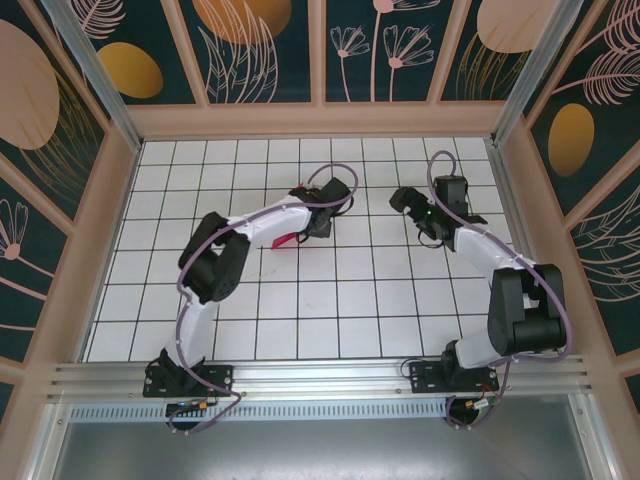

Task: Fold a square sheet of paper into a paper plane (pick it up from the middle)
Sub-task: Turn over the paper at the center of the table.

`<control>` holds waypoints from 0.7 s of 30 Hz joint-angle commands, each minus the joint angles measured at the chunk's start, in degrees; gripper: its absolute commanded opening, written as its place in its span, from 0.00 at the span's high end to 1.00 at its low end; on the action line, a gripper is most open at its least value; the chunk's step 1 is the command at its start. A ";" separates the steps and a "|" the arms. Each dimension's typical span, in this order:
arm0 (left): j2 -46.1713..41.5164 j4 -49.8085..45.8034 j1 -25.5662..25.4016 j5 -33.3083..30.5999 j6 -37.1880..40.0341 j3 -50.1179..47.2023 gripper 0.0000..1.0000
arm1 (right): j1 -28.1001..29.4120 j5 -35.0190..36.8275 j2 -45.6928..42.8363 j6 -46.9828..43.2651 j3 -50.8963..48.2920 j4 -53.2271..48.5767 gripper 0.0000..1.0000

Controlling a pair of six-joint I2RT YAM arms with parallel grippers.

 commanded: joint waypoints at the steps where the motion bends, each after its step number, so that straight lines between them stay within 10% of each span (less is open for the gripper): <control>1: -9.68 8.27 -0.30 10.34 -1.05 -3.62 0.48 | 0.03 -3.04 0.65 0.41 1.94 0.91 0.02; 13: -34.34 25.74 12.35 12.47 -11.47 -32.27 0.02 | 17.24 -5.15 14.11 -3.45 17.54 -3.42 0.32; 21: -41.01 31.22 21.91 20.46 -16.92 -47.00 0.01 | 28.12 -6.34 31.16 -3.31 34.58 -7.73 0.68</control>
